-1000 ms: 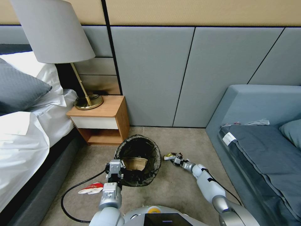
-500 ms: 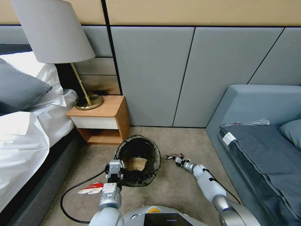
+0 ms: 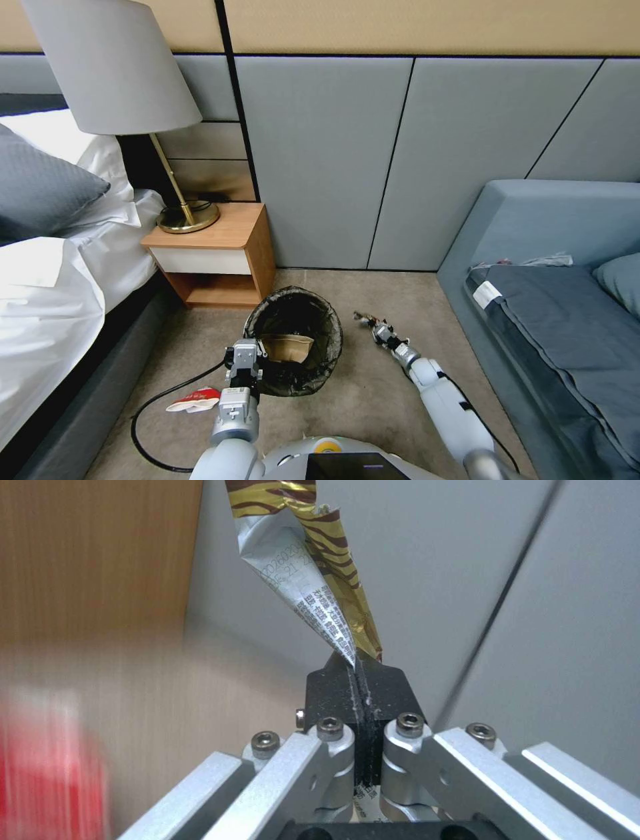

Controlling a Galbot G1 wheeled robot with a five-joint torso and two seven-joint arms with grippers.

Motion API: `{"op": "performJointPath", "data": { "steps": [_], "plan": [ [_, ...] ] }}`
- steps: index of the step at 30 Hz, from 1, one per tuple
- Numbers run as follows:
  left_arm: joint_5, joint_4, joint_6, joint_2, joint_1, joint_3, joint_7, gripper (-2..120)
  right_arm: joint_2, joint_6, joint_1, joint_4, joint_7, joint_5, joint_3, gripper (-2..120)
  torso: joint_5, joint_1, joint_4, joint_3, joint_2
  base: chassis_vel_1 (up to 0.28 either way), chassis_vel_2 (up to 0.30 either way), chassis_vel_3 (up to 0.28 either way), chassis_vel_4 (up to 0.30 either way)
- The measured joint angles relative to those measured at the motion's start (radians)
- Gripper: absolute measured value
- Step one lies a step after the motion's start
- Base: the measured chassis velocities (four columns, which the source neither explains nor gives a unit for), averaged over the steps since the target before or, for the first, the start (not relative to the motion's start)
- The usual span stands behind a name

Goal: Pick up the trash bin, then pick up the garbage from the floor and place it into the trash bin.

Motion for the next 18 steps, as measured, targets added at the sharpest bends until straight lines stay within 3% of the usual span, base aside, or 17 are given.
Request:
{"op": "performJointPath", "data": {
  "steps": [2, 5, 6, 9, 14, 18],
  "plan": [
    [0.0, 0.002, 0.0, 0.0, -0.001, 0.003, 0.0, 0, -0.005, 0.0, -0.022, 0.061, -0.004, 0.029, 0.001, 0, 0.0, 0.0, 0.0002, 0.0, 0.0, 0.0, 0.0, 0.0, 0.0],
    [0.0, 0.009, 0.0, 0.003, -0.006, 0.011, 0.0, 0, -0.023, -0.006, -0.081, 0.252, -0.022, 0.088, -0.004, 0, 0.0, 0.0, -0.0001, 0.0, 0.0, 0.0, 0.0, 0.0, 0.0],
    [0.0, 0.009, 0.0, 0.003, -0.006, 0.011, 0.0, 0, -0.023, -0.006, -0.081, 0.252, -0.022, 0.088, -0.004, 0, 0.0, 0.0, -0.0001, 0.0, 0.0, 0.0, 0.0, 0.0, 0.0],
    [0.002, 0.017, 0.0, 0.004, -0.01, 0.023, 0.0, 0, -0.045, -0.035, -0.142, 0.475, -0.057, 0.151, -0.044, 0, -0.0002, 0.0, 0.0001, 0.0, 0.0, 0.0, 0.0, 0.0, 0.0],
    [0.008, 0.02, 0.001, 0.004, -0.01, 0.028, 0.001, 0, -0.072, -0.065, -0.175, 0.593, -0.091, 0.188, -0.115, 0, 0.0, 0.0, 0.0, 0.0, 0.0, 0.0, 0.0, 0.0, 0.0],
    [0.012, 0.02, 0.001, 0.005, -0.007, 0.03, 0.002, 0, -0.134, -0.086, -0.213, 0.662, -0.099, 0.167, -0.249, 0, 0.0, 0.0, 0.0, 0.0, 0.0, 0.0, 0.0, 0.0, 0.0]
  ]
}}
